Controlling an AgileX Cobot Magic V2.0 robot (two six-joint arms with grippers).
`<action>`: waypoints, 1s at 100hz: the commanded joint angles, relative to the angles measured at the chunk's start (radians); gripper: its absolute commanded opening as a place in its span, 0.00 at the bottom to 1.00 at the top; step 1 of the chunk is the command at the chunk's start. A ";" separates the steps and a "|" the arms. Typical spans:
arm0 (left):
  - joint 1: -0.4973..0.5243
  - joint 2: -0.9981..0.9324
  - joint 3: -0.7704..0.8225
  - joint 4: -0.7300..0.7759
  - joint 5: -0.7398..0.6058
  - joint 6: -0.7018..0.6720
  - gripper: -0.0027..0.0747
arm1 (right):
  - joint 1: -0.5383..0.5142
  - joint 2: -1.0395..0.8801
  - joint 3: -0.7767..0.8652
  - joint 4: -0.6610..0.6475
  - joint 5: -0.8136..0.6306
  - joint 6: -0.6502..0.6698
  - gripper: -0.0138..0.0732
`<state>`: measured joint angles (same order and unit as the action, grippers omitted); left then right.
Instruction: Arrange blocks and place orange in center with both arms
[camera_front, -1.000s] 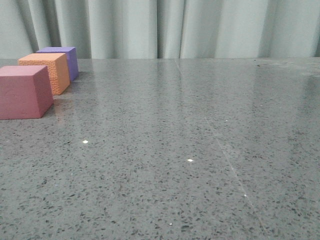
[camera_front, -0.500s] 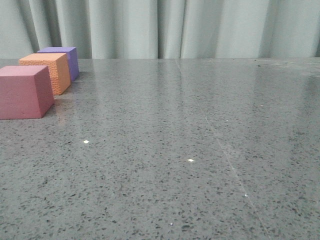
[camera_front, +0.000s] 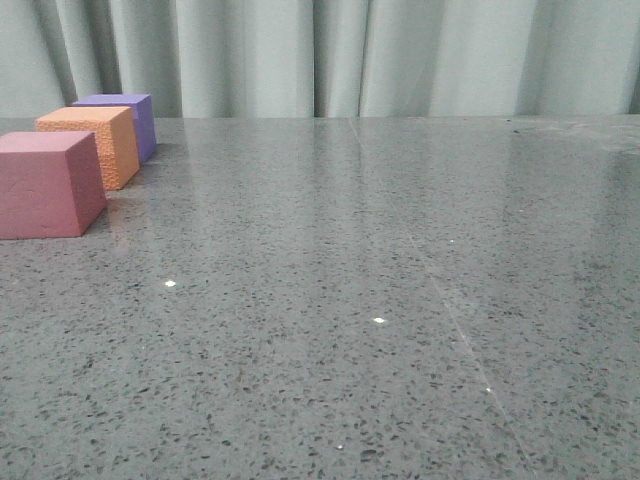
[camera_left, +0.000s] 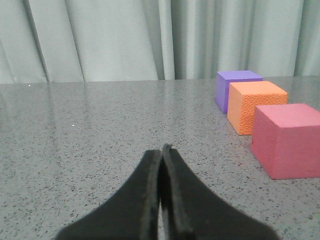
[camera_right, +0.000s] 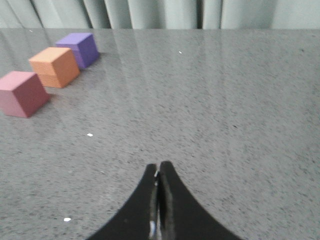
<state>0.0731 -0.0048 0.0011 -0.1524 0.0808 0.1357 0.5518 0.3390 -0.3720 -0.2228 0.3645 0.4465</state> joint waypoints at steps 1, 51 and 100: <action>-0.004 -0.032 0.019 -0.009 -0.081 -0.001 0.01 | -0.051 0.005 -0.006 -0.022 -0.088 -0.007 0.02; -0.004 -0.032 0.019 -0.009 -0.081 -0.001 0.01 | -0.487 -0.177 0.307 0.182 -0.499 -0.345 0.02; -0.004 -0.032 0.019 -0.009 -0.081 -0.001 0.01 | -0.563 -0.375 0.394 0.181 -0.371 -0.344 0.02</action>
<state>0.0731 -0.0048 0.0011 -0.1524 0.0813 0.1357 -0.0049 -0.0099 0.0282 -0.0418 0.0537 0.1130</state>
